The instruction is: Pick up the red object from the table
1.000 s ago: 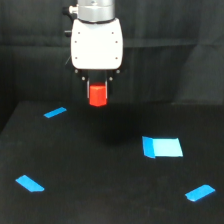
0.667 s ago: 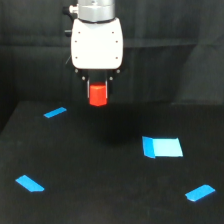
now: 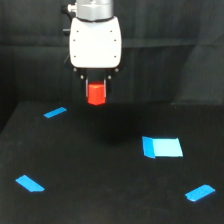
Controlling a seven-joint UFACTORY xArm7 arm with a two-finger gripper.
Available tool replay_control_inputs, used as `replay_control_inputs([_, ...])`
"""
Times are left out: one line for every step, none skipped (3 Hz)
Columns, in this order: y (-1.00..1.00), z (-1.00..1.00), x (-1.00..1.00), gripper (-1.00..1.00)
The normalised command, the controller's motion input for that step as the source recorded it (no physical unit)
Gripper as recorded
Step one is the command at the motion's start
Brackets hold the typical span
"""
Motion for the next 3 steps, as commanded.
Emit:
replay_control_inputs([0.03,0.07,-0.03,-1.00])
replay_control_inputs([0.08,0.11,0.01,-1.00])
replay_control_inputs([0.04,0.03,0.02,-0.99])
